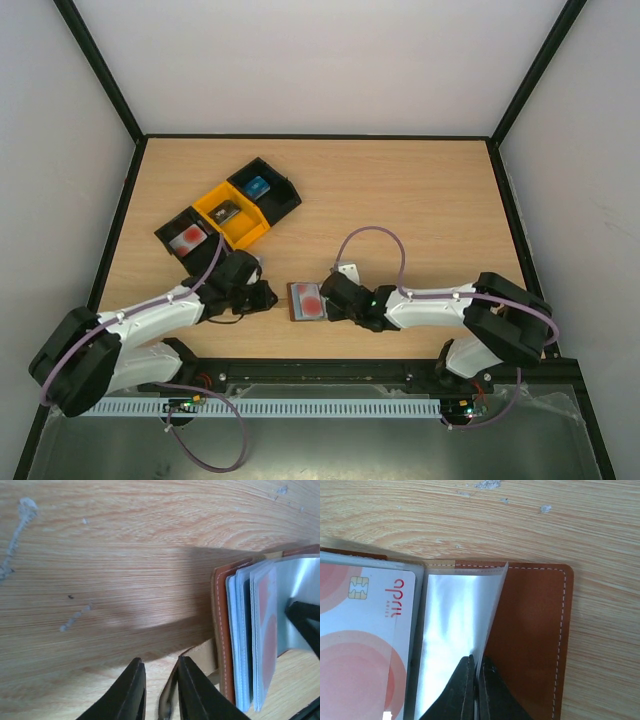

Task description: Take the credit cards out of the card holder

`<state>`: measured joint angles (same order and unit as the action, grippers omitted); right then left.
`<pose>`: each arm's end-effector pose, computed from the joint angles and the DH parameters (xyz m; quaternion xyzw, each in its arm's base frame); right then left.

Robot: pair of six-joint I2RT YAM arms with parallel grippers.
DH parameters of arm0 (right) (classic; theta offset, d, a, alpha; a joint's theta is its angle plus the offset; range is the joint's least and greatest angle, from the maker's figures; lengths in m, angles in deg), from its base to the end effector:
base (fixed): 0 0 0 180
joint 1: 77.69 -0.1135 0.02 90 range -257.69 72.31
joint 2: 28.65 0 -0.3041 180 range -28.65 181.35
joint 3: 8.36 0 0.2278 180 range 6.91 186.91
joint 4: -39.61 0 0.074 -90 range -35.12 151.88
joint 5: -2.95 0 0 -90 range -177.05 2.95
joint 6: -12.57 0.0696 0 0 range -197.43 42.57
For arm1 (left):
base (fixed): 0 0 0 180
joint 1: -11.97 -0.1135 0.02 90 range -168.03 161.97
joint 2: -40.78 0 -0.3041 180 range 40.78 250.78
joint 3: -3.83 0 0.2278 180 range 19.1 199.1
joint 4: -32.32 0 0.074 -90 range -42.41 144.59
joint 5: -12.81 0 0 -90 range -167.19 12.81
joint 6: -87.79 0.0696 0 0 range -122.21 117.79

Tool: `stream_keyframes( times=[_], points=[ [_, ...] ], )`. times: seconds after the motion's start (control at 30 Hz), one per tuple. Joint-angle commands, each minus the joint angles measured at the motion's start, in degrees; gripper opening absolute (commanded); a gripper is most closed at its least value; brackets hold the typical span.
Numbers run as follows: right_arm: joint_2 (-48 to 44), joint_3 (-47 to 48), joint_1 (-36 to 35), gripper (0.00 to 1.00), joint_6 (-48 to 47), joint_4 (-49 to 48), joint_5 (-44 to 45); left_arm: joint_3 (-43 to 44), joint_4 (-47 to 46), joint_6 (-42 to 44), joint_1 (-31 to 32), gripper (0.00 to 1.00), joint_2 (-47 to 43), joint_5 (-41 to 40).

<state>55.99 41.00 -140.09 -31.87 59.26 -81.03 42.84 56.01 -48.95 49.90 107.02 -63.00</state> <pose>0.1269 0.2269 0.1675 -0.1238 0.9443 0.2139 0.2174 0.1388 -0.1298 0.1778 -0.0306 0.9356 -0.3096 0.1670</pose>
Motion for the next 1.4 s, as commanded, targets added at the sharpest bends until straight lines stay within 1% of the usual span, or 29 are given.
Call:
stream_keyframes(
  times=[0.0,0.07,0.1,0.17,0.23,0.33,0.4,0.47,0.57,0.67,0.77,0.87,0.93,1.03,1.13,1.23,1.37],
  points=[
    [-2.1,-1.6,0.0,0.04,1.3,-0.3,0.0,3.9,6.6,0.8,-0.5,0.25,-1.8,-2.8],
    [-3.2,-1.9,0.0,0.04,1.4,-1.2,-1.0,5.8,8.5,0.6,-0.5,0.34,-3.6,-3.2],
    [-3.7,-2.0,0.0,0.04,1.6,-1.8,-1.5,6.8,9.0,0.4,-0.5,0.37,-4.5,-2.8],
    [-4.4,-2.4,0.0,0.04,2.2,-2.7,-2.3,8.0,8.4,-0.3,-0.5,0.4,-6.4,-1.0],
    [-4.6,-2.7,0.0,0.03,2.5,-4.1,-3.5,8.4,5.7,-1.6,-0.2,0.43,-7.9,2.0],
    [-4.3,-3.3,0.0,0.02,2.8,-5.1,-4.2,9.2,4.1,-2.8,1.5,0.45,-8.1,1.0],
    [-4.2,-3.4,0.0,0.02,2.9,-5.2,-4.2,9.4,2.4,-2.5,2.1,0.45,-6.9,2.1],
    [-4.2,-3.5,0.0,0.02,3.0,-5.2,-4.0,8.0,-2.6,-2.6,2.3,0.41,-5.4,5.5],
    [-4.4,-3.8,0.0,0.03,3.0,-5.2,-3.5,4.7,-9.7,-3.6,2.3,0.31,-2.1,8.3],
    [-4.4,-3.6,0.0,0.14,3.1,-3.4,-1.3,3.6,-13.2,-2.9,2.6,0.24,2.1,8.9],
    [-4.8,-2.8,0.0,0.2,3.4,-0.1,0.0,2.6,-15.6,-2.4,2.7,0.2,4.9,9.1],
    [-5.8,0.9,0.0,0.26,2.5,4.5,-4.6,1.2,-17.7,-2.1,2.8,0.18,6.5,9.6],
    [-8.1,3.1,-0.1,0.27,2.9,7.8,-5.8,0.0,-19.0,-2.3,2.8,0.17,7.4,9.7],
    [-13.2,5.2,-0.1,0.28,3.4,10.0,-5.2,-1.7,-21.5,-3.0,2.8,0.15,8.3,10.1],
    [-16.1,8.2,-0.2,0.29,3.4,11.4,-5.7,-2.7,-23.3,-3.7,2.8,0.14,8.8,10.7],
    [-17.4,8.1,-0.1,0.27,3.5,7.0,-9.7,-3.2,-24.5,-4.3,2.8,0.14,8.7,11.2],
    [-14.9,6.2,-0.1,0.18,5.8,-1.7,-17.4,-3.5,-25.6,-5.2,2.8,0.13,8.6,12.0]
  ],
)
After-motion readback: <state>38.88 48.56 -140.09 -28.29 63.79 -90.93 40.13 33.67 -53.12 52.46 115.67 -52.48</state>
